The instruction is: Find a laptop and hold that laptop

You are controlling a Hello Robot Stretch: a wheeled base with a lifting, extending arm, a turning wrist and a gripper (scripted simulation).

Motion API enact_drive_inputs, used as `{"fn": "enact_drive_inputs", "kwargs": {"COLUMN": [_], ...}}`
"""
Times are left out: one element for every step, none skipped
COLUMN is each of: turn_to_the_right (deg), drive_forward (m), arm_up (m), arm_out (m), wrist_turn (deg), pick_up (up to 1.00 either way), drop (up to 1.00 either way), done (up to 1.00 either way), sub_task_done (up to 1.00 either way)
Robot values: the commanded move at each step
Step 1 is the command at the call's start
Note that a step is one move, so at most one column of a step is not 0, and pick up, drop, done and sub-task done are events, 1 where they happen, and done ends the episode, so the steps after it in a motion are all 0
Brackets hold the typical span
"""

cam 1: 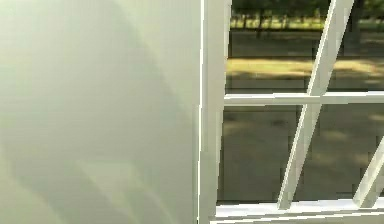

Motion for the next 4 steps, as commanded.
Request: {"fn": "enact_drive_inputs", "kwargs": {"turn_to_the_right": [18.0, 0.0, 45.0, 30.0], "drive_forward": [0.00, 0.25, 0.00, 0.00], "arm_up": [0.00, 0.00, 0.00, 0.00], "arm_out": [0.00, 0.00, 0.00, 0.00], "wrist_turn": [0.0, 0.0, 0.0, 0.0], "pick_up": [0.00, 0.00, 0.00, 0.00], "drop": [0.00, 0.00, 0.00, 0.00], "done": [0.00, 0.00, 0.00, 0.00], "sub_task_done": [0.00, 0.00, 0.00, 0.00]}}
